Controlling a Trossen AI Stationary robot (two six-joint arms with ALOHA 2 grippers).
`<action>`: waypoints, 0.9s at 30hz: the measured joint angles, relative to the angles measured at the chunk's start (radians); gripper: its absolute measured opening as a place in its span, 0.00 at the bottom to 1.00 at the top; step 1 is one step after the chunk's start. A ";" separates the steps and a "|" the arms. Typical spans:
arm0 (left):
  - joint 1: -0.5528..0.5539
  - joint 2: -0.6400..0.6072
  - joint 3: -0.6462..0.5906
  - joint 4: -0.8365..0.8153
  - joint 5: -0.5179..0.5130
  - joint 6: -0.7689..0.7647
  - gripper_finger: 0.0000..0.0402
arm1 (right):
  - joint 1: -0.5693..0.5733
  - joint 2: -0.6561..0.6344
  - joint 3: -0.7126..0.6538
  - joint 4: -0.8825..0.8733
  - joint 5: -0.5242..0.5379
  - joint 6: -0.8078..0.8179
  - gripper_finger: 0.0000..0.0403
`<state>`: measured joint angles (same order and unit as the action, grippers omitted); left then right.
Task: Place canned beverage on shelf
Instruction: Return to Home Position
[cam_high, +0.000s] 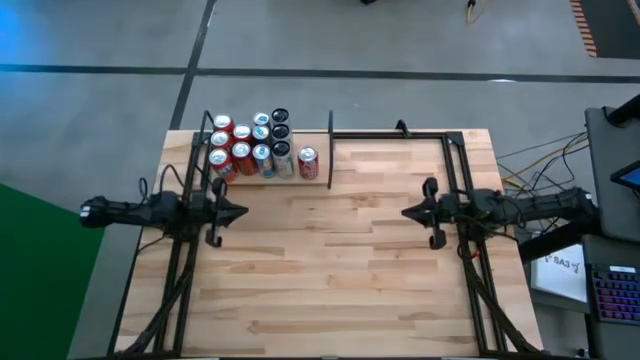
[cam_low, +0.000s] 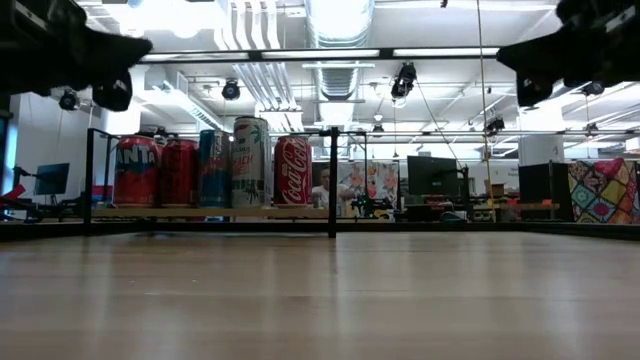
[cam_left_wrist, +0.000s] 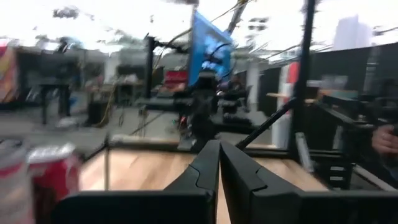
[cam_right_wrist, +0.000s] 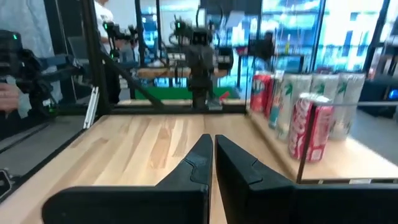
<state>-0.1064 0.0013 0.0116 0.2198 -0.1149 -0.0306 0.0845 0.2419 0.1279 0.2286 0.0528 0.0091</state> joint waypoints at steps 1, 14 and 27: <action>0.000 0.004 -0.001 -0.013 -0.024 -0.019 0.00 | 0.000 -0.033 -0.016 0.000 0.000 -0.009 0.02; 0.002 0.024 0.003 -0.152 -0.271 -0.024 0.00 | -0.011 -0.194 -0.115 -0.111 0.042 -0.133 0.02; 0.002 0.057 0.020 -0.156 -0.269 -0.024 0.00 | -0.011 -0.172 -0.115 -0.124 0.088 0.017 0.02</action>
<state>-0.1047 0.0583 0.0315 0.0641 -0.3840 -0.0544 0.0734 0.0696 0.0132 0.1041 0.1410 0.0261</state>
